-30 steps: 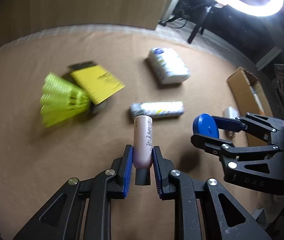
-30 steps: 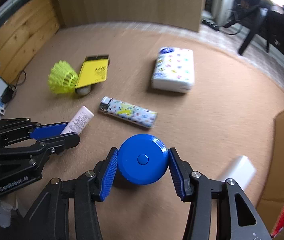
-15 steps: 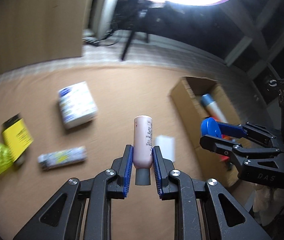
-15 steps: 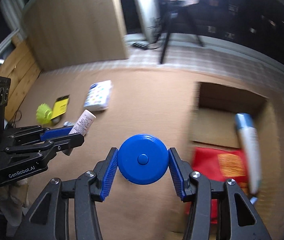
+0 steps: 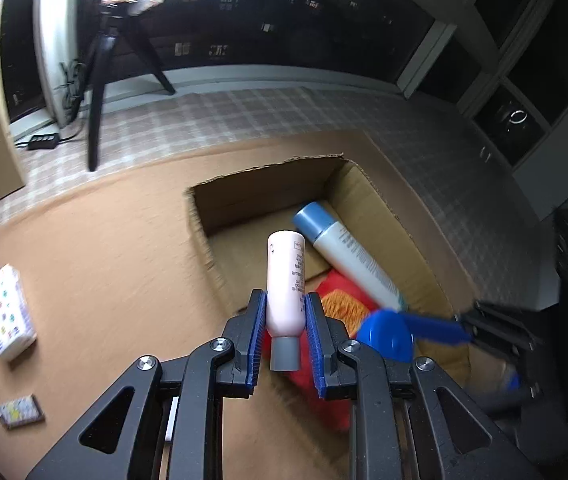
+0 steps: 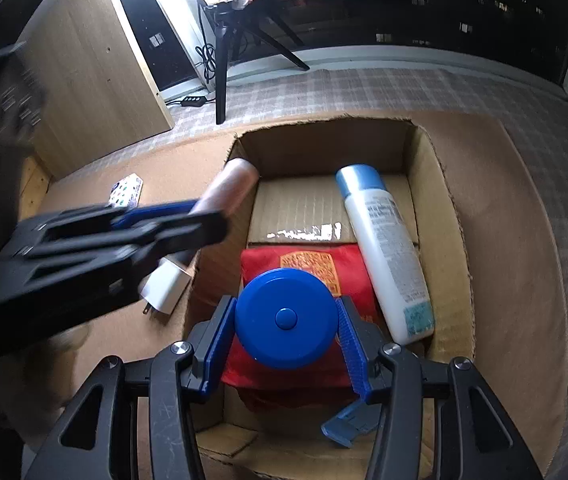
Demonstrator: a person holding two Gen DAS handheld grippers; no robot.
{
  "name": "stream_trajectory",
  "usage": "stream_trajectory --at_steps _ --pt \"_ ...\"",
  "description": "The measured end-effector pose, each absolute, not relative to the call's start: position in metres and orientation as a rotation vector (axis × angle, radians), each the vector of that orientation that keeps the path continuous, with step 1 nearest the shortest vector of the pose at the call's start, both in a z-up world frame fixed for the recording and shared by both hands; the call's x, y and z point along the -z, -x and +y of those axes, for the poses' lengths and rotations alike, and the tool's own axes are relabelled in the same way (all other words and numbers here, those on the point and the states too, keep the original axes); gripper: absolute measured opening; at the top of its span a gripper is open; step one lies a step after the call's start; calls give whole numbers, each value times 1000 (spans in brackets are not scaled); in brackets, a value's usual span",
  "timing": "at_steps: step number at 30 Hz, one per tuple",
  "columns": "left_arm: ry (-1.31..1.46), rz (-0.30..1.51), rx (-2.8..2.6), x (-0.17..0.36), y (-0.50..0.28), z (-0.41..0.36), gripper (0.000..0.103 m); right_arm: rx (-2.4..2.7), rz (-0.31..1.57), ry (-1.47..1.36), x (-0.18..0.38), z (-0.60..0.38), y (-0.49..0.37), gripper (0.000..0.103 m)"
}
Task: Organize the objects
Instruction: 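Carry the tape measure into the box with the right tool while the left tool drops the pink bottle in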
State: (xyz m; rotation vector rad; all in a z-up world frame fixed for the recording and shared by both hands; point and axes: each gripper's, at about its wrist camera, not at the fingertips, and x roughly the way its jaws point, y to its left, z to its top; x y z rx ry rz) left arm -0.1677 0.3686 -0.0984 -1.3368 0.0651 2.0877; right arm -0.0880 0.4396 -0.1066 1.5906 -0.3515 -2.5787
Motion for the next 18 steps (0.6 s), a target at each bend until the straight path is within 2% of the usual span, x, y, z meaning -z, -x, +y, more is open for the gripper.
stream_trajectory --at_steps 15,16,18 --pt "1427 130 -2082 133 194 409 21 2557 -333 -1611 118 445 89 47" --pt "1427 126 -2081 133 195 408 23 2565 -333 -1608 117 446 88 48" --pt "1429 115 -2080 132 196 407 35 2568 -343 -1600 114 449 88 49"
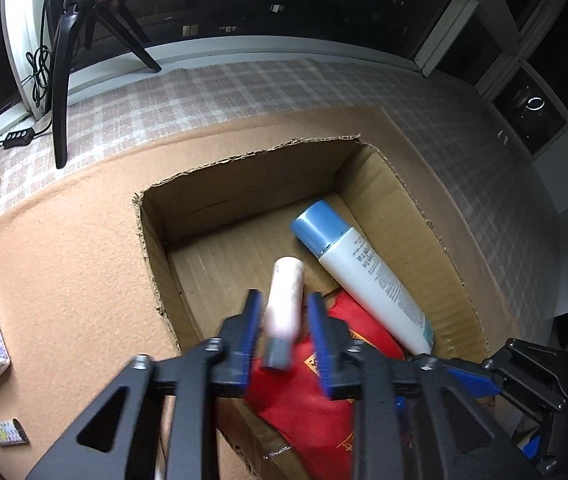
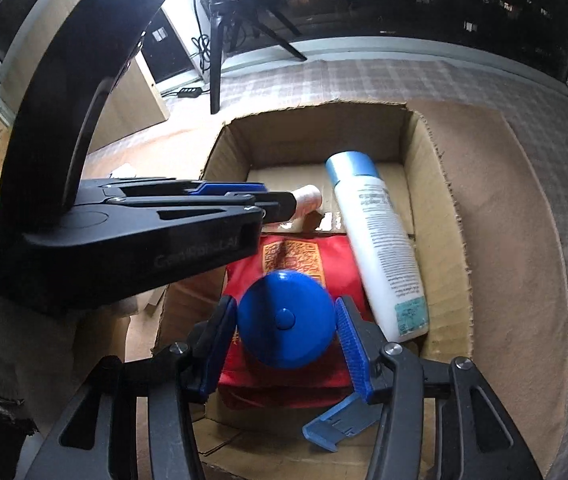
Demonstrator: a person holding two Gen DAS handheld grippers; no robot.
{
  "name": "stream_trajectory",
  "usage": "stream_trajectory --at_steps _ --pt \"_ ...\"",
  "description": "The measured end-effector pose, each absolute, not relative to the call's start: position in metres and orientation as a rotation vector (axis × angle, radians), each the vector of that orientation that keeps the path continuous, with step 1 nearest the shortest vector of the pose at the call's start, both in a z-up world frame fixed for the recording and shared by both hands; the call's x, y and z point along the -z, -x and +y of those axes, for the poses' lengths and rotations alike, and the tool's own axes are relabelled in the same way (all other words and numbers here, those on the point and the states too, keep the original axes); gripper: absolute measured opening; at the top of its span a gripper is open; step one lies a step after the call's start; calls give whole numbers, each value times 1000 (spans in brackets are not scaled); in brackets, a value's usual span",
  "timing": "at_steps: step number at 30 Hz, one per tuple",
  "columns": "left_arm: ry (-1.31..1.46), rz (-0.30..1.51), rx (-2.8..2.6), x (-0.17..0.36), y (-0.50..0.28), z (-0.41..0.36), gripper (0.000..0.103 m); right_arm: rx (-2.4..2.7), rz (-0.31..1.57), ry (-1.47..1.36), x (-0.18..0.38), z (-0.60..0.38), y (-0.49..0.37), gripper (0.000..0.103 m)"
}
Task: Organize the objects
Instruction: 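Carry the tape measure into the box with the right tool while the left tool drops the pink bottle in, then open both tools and withdraw them from the box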
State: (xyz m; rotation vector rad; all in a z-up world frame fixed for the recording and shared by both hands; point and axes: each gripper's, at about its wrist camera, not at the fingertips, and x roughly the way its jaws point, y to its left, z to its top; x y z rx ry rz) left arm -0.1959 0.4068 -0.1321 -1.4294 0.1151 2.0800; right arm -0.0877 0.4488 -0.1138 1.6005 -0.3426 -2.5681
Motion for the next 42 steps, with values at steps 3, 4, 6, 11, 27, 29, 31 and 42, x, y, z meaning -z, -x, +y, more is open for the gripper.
stream_trajectory --at_steps 3,4,6,11,27,29,31,42 --pt "1398 104 -2102 123 194 399 39 2588 -380 -1579 107 454 84 50" --pt "1389 93 -2106 120 194 395 39 2590 -406 -1568 104 456 82 51" --pt "1375 71 -2115 113 192 385 39 2589 -470 -1544 98 461 79 52" --pt "1336 40 -2143 96 178 349 39 2598 -534 -1497 85 462 73 52" --pt "1399 -59 -2313 89 139 165 40 2562 -457 -1444 72 394 84 52" --pt "1414 -86 -2324 91 141 145 40 2541 -458 -1444 73 382 92 52" --pt "1428 -93 -2334 94 143 127 40 2505 -475 -1448 75 370 101 52" --pt "1458 -207 -2376 103 177 77 51 2393 -457 -1480 86 309 170 52"
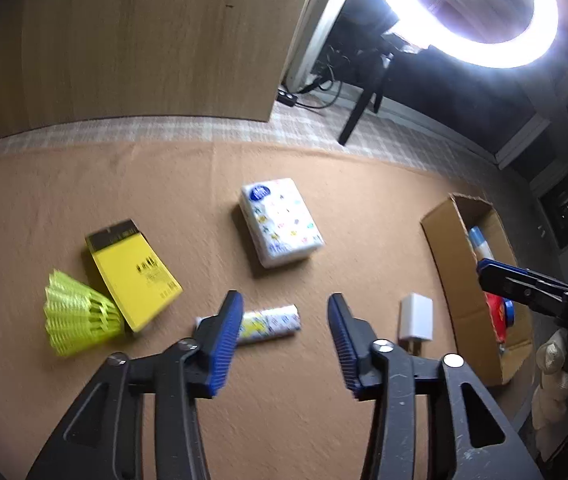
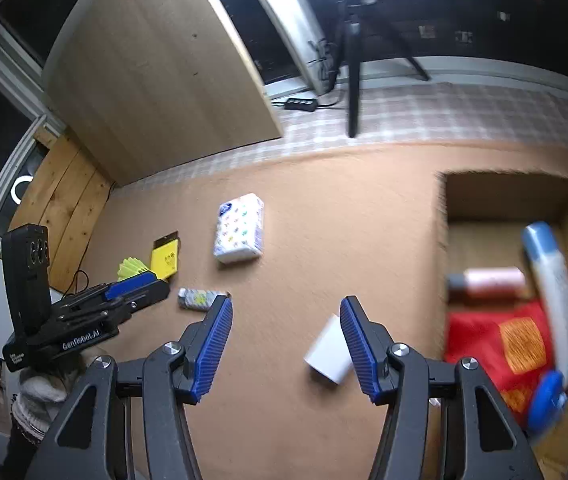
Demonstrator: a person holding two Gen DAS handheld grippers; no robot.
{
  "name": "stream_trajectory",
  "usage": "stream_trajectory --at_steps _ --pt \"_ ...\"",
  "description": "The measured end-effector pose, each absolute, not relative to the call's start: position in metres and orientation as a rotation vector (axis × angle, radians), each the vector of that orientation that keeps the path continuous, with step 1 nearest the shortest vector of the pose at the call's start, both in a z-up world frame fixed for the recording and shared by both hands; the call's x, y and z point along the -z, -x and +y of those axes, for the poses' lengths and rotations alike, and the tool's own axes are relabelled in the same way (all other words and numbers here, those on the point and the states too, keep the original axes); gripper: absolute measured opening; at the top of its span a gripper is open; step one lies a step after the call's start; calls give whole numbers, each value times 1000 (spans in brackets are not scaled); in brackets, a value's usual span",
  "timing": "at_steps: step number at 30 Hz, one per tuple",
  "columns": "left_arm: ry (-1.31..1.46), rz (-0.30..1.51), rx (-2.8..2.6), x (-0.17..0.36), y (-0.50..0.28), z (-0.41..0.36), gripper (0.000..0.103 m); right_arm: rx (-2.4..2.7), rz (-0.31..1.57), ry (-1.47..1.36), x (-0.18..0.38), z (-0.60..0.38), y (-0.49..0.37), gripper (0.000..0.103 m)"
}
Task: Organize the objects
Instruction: 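Open both tools and withdraw them from the box, then grasp the white tissue pack with the right tool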
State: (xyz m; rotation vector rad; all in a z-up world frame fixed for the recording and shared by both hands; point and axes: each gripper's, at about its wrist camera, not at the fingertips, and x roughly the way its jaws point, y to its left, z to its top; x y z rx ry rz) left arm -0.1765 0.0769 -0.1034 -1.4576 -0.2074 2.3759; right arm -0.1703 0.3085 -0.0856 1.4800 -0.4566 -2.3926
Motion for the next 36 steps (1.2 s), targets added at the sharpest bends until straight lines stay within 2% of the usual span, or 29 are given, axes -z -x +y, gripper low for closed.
stream_trajectory --at_steps 4,8,13,27,36 --pt "1446 -213 -2373 105 190 75 54 2366 -425 -1497 95 288 200 52" --pt "1455 -237 -2351 114 203 78 69 2342 -381 -1518 104 270 224 52" --pt "1474 -221 -2329 129 218 85 73 2303 -389 -1546 119 256 247 52" --pt "1485 -228 -2271 158 245 103 71 2196 -454 -1620 156 237 289 53" --pt "1488 -240 -2225 164 255 111 51 2158 -482 -1661 170 231 297 52"
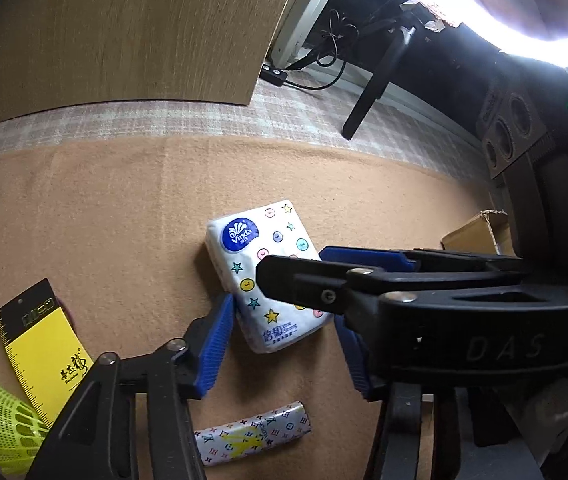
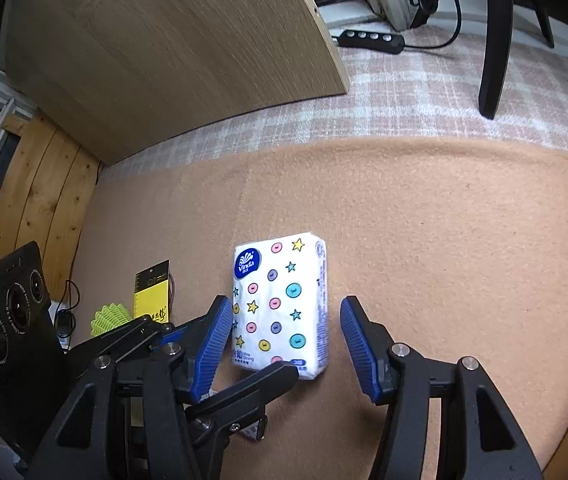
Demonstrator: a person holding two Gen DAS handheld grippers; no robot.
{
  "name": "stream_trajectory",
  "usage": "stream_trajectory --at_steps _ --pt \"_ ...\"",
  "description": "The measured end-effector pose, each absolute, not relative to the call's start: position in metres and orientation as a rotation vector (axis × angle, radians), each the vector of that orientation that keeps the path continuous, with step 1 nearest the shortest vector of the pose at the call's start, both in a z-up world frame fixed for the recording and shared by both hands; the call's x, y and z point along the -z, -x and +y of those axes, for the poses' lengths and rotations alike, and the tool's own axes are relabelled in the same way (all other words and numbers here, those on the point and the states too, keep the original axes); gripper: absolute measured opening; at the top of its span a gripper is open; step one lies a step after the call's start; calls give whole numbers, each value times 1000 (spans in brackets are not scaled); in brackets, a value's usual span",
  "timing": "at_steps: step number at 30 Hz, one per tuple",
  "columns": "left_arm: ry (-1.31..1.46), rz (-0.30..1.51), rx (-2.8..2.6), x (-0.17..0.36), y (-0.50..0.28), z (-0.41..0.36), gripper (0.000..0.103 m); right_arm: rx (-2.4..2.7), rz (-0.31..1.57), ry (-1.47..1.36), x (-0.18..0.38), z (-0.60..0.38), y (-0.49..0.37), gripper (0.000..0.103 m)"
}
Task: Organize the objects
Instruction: 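Grasp the white tissue pack with the right tool, then carry the tissue pack with the right tool over the box and lower it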
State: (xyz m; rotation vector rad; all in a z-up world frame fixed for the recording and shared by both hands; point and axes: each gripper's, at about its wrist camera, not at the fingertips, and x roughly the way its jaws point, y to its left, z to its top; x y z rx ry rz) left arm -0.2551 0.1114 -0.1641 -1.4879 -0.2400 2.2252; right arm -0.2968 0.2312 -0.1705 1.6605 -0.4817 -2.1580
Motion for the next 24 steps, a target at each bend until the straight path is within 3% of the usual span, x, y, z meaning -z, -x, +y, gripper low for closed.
stream_trajectory --at_steps 6,24 --pt "1485 -248 -2224 164 253 113 45 2163 -468 -1675 172 233 295 42" --pt "1394 -178 -2228 128 172 146 44 2232 -525 -1580 138 261 208 40"
